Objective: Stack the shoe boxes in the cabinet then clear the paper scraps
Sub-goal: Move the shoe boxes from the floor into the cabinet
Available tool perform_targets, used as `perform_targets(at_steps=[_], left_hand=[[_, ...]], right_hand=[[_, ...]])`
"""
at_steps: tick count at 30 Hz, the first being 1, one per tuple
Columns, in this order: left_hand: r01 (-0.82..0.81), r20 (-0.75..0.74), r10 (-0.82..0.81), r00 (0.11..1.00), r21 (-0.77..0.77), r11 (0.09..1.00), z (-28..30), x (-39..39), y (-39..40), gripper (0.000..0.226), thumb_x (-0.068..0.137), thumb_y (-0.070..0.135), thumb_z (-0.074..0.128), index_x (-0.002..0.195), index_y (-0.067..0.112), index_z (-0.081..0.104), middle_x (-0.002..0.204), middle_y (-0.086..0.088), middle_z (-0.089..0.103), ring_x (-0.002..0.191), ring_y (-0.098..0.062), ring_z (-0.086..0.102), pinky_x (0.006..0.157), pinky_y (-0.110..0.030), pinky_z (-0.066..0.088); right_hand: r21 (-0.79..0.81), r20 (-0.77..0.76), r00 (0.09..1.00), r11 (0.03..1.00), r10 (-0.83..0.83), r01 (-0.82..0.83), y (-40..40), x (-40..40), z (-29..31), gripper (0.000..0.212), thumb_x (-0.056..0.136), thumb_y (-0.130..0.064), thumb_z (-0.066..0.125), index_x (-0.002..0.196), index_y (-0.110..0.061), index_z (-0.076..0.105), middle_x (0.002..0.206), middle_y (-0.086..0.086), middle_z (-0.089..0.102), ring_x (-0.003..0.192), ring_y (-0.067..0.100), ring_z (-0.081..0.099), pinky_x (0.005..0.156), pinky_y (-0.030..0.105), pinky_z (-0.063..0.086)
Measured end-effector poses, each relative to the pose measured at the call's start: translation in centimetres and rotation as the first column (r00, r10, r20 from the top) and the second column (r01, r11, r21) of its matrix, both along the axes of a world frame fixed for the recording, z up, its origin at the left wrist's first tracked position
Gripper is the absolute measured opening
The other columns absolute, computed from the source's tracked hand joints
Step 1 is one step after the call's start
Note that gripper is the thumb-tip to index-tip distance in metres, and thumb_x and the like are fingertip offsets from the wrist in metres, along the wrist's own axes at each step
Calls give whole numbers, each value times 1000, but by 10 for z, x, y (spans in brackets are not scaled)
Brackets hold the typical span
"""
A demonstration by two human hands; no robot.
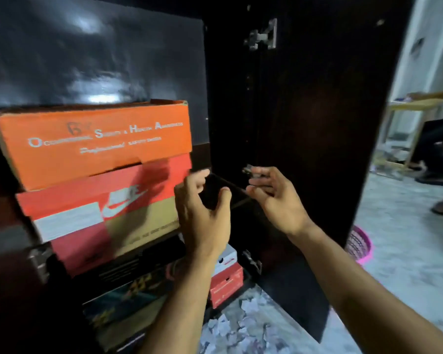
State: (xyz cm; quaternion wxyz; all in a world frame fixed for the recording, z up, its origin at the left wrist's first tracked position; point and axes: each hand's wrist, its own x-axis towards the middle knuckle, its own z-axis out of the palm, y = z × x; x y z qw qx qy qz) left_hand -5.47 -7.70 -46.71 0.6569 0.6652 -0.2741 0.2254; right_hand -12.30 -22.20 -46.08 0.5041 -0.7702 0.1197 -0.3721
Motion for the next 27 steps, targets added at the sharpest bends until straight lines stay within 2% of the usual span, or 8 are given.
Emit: perform_targets(at_steps=[4, 7, 11, 15, 18, 20, 23, 27], left_hand=[[358, -115, -346, 931, 120, 926, -36, -62, -65, 31, 86, 27, 70, 116, 28, 64, 112, 6, 64, 100, -2, 64, 85, -28, 54], [516, -135, -498, 857, 256, 818, -72, -116, -108, 27, 85, 28, 71, 111, 31, 66, 104, 9, 64, 93, -2, 66, 79, -26, 55], [696, -276, -649, 708, 428, 577, -132, -209, -172, 25, 84, 14, 77, 104, 27, 69, 95, 8, 70, 85, -3, 67, 77, -24, 54], [835, -497, -699, 514, 478, 273, -184, -305, -217, 23, 85, 9, 74, 103, 23, 69, 89, 5, 69, 80, -11, 67, 71, -24, 48], [874, -616, -678, 400, 479, 81, -217, -374, -243, 19, 88, 10, 72, 103, 22, 70, 88, 5, 68, 83, -12, 68, 75, -25, 49], [887, -690, -647, 324, 459, -44, -239, -420, -258, 16, 91, 14, 71, 105, 21, 71, 93, 3, 68, 91, -20, 70, 83, -31, 52], [893, -804, -559, 203, 387, -232, -263, -488, -275, 20, 96, 22, 66, 116, 19, 67, 109, -3, 67, 97, -23, 71, 85, -33, 53], [881, -926, -376, 43, 212, -423, -286, -564, -288, 40, 98, 39, 64, 131, 20, 56, 121, -5, 61, 101, -23, 69, 89, -36, 55]], right_hand=[[0, -50, 984, 985, -171, 171, -28, -107, -37, 23, 94, -8, 72, 113, -20, 69, 104, 3, 75, 98, 9, 72, 86, 18, 54], [-9, -114, 949, 955, -295, 296, -55, -186, -71, 18, 94, -6, 70, 111, -13, 71, 99, 1, 75, 91, 10, 71, 80, 19, 56], [54, -214, 829, 841, -517, 539, -95, -312, -125, 11, 93, -14, 72, 102, -20, 75, 95, -2, 77, 87, 7, 71, 77, 18, 53], [120, -294, 656, 654, -695, 747, -118, -432, -180, 10, 92, -16, 72, 93, -26, 75, 92, -4, 77, 87, 9, 71, 79, 23, 53], [118, -349, 505, 497, -789, 859, -119, -512, -212, 15, 93, -11, 70, 92, -25, 74, 86, -9, 73, 82, 7, 68, 76, 18, 50], [109, -371, 388, 376, -844, 920, -116, -563, -232, 12, 93, -12, 69, 94, -23, 72, 90, -6, 73, 84, 10, 68, 78, 23, 51], [14, -405, 121, 126, -906, 992, -105, -635, -260, 13, 87, -22, 66, 99, -26, 70, 106, 1, 71, 100, 20, 66, 88, 33, 51], [-44, -430, -248, -254, -868, 966, -89, -711, -282, 30, 88, -17, 70, 118, -17, 68, 124, 9, 59, 117, 29, 58, 100, 39, 47]])
